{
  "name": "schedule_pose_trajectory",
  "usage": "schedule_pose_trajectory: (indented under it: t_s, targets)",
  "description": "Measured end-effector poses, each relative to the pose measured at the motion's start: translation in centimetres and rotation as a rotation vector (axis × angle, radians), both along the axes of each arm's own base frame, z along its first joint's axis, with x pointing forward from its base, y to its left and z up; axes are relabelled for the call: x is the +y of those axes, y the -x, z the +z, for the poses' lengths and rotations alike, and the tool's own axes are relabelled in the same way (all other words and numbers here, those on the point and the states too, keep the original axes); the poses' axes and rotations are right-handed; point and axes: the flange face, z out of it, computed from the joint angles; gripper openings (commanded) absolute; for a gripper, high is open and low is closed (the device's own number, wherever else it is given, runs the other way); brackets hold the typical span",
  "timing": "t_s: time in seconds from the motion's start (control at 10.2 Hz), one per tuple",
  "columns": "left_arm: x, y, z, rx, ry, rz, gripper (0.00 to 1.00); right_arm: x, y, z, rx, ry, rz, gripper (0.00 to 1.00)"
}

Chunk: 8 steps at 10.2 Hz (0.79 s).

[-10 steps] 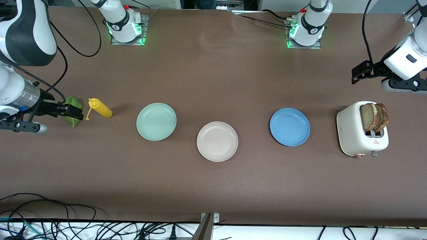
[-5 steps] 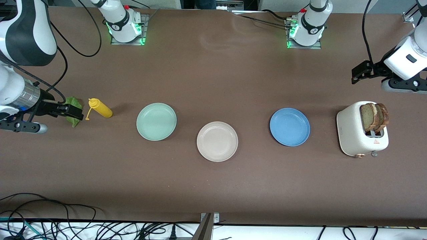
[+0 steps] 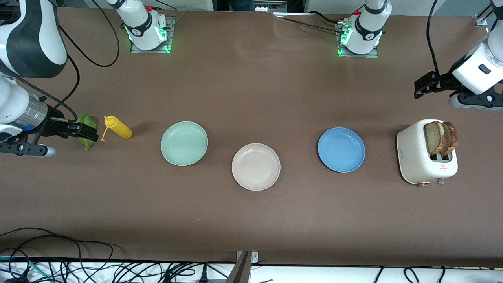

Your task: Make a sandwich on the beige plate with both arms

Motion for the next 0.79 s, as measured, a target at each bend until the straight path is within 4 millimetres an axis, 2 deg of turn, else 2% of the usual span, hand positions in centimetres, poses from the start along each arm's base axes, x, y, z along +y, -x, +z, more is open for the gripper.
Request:
schedule_pose_trajectory:
  t_s: [0.39, 0.79]
  targets:
    - [0.4, 0.0, 0.0, 0.0, 0.0, 0.007, 1.0, 0.0, 0.0, 0.0, 0.0, 0.0, 0.0, 1.0]
    - [2.9, -0.4, -0.7, 0.014, 0.001, 0.05, 1.0, 0.0, 0.0, 0.0, 0.0, -0.003, -0.001, 1.0]
